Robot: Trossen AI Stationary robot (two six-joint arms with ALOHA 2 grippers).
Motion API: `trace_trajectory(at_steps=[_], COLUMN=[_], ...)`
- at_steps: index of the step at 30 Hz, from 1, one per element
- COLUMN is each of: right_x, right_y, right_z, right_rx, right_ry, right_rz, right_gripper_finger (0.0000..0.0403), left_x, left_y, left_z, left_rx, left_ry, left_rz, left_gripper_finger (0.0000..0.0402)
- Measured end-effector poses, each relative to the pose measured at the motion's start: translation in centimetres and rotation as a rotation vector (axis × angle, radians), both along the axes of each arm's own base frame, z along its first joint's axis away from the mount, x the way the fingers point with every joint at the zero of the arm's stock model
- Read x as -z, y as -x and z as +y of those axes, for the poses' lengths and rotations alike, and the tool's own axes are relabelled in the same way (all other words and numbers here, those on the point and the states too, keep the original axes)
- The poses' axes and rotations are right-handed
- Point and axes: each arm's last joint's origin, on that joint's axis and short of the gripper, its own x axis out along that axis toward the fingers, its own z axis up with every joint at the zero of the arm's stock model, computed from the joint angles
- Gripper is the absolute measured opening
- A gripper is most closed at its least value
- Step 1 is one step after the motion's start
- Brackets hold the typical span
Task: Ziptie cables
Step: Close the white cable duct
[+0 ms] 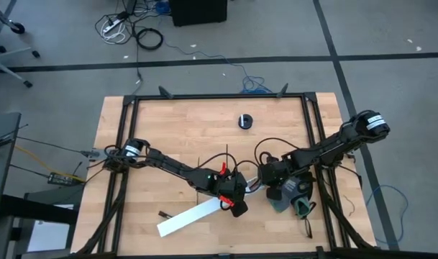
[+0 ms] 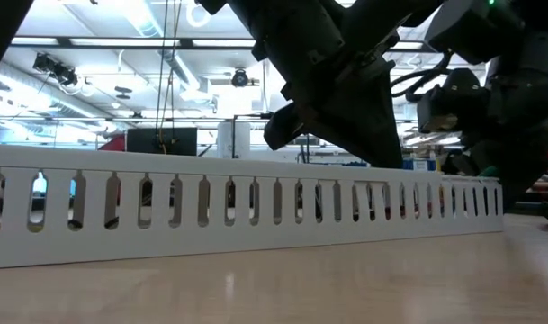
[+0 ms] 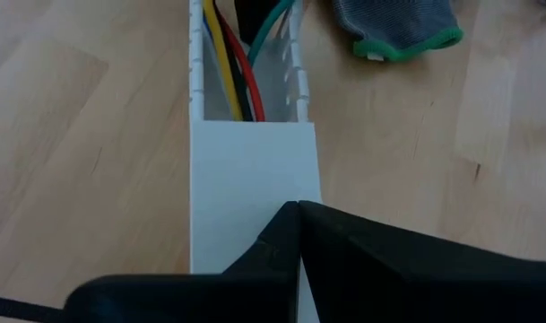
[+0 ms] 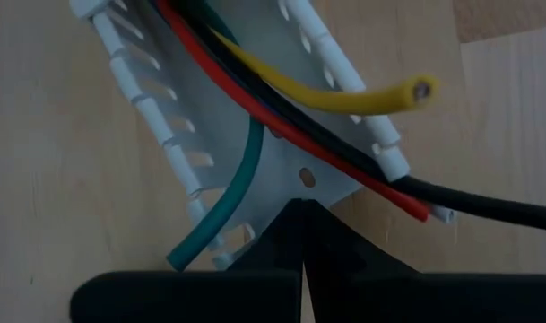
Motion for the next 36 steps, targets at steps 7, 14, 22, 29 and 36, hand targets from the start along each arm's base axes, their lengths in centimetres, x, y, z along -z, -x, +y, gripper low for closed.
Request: trace_trajectory(at_steps=[7,14,22,29,36], right_x=[-0.1,-0.6,-0.6,-0.8,-1.7], right_y=[0.1,0.2,0.3,0.3,-0.2], right_z=[0.5,0.7,0.8,1.5,2.1], right_rx=[0.032,0.047,0.079,0.077,0.073], right_ry=[-0.02,-0.03,-0.05,-0.078,-0.125], right_rz=[-0.005,-0.026,-0.021,-0.023,-0.068], right_gripper_finger=[0.0,0.0,0.0,0.0,0.0], left_x=[1.0,2.0,2.3,2.7,3.6], left_y=[-0.3,-0.9,-1.4,-1.7,-2.6], left_z=[-0.1,-0.4,0.5,1.2,1.3], left_rx=[0.001,0.016,-0.01,-0.015,-0.03], left_ry=[0.005,0.058,0.058,0.049,0.05], left_rz=[0.009,-0.007,-0.031,-0.034,-0.107], left_gripper_finger=[0.0,0.0,0.0,0.0,0.0])
